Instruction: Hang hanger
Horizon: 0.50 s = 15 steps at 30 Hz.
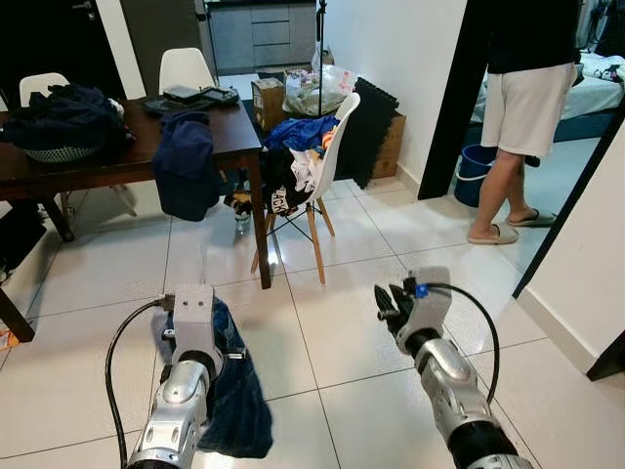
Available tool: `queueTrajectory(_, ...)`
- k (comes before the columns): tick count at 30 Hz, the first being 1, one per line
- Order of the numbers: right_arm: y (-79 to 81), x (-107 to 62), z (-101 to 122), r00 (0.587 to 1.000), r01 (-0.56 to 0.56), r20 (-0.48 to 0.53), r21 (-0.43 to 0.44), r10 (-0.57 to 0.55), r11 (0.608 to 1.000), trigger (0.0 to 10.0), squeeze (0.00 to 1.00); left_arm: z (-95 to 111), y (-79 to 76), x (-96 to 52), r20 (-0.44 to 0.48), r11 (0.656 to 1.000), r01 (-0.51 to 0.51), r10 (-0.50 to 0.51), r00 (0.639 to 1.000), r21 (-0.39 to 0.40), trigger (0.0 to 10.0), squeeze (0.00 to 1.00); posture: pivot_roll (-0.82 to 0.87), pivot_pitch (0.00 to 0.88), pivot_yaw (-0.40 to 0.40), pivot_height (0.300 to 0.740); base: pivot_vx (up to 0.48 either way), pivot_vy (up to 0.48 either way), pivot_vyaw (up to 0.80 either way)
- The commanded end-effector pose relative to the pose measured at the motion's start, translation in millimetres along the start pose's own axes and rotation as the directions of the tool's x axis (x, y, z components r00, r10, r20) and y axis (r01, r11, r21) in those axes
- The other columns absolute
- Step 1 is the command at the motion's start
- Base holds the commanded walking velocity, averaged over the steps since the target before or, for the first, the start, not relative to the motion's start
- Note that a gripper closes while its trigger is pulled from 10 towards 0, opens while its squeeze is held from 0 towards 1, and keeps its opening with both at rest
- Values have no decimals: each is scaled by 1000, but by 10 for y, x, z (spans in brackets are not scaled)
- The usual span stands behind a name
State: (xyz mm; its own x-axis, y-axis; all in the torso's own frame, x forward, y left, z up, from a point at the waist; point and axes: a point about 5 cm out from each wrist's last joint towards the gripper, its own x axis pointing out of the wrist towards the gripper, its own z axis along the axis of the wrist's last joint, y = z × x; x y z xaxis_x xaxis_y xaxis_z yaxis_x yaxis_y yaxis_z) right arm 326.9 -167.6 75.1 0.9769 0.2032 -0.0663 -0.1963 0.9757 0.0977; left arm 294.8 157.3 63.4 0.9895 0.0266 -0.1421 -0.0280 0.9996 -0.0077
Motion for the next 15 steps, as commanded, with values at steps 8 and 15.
queueTrajectory(8, 85, 40, 44, 999, -36, 5, 17, 36, 999, 10000, 0, 135, -48, 28, 51, 1000, 10, -9, 999, -19, 10000, 0, -73, 0, -1, 740, 0, 0, 0)
queueTrajectory(15, 115, -43, -161, 993, -72, -92, -21, 69, 997, 10000, 0, 42, -42, -10, 6, 1000, 0, 1, 1000, -13, 10000, 0, -75, 0, -3, 740, 0, -137, 0)
